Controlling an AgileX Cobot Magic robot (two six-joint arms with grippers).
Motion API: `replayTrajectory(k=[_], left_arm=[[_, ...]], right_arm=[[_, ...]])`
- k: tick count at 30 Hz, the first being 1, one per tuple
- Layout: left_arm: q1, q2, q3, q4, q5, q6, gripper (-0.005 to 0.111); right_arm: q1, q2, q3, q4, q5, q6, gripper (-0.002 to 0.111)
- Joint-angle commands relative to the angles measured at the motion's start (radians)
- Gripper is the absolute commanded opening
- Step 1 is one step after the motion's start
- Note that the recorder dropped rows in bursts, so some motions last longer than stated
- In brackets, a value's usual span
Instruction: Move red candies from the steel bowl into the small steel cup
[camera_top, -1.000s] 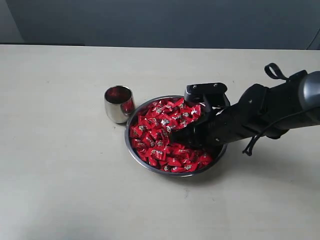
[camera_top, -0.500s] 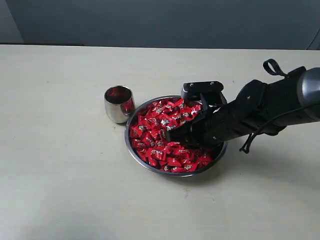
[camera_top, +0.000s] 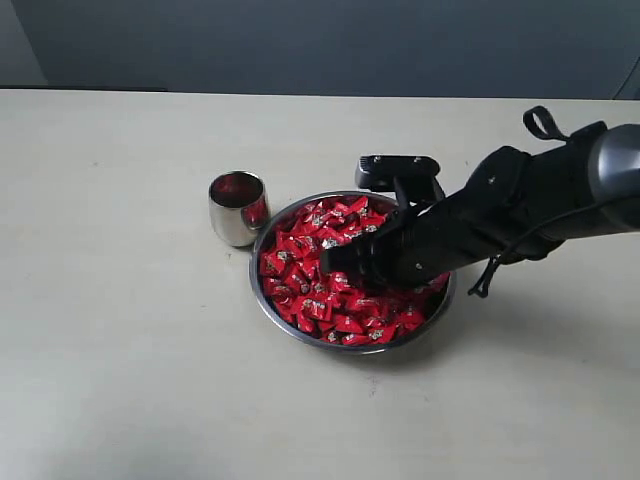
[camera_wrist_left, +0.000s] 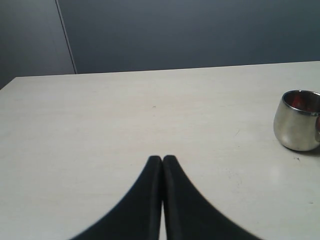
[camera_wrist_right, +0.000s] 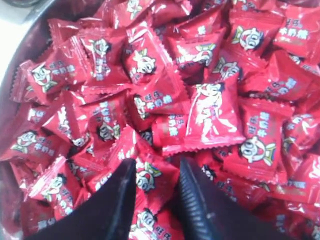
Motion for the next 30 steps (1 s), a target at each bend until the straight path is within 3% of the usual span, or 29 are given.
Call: replayTrajectory(k=[1, 8, 18, 30], left_arm=[[0.001, -0.004, 0.004, -0.003, -0.002, -0.002, 0.000], [0.001, -0.004, 0.004, -0.003, -0.002, -0.002, 0.000], [0.001, -0.004, 0.004, -0.003, -0.002, -0.002, 0.000], [0.001, -0.004, 0.004, -0.003, -0.002, -0.002, 0.000]], right_arm=[[-0.001, 0.027, -0.005, 0.009, 0.005, -0.009, 0.030], [-0.001, 0.037, -0.005, 0.081, 0.004, -0.069, 0.030], [-0.001, 0.037, -0.005, 0.401, 0.084, -0.437, 0.030], [-0.001, 0.037, -0.005, 0.389, 0.084, -0.565, 0.030]])
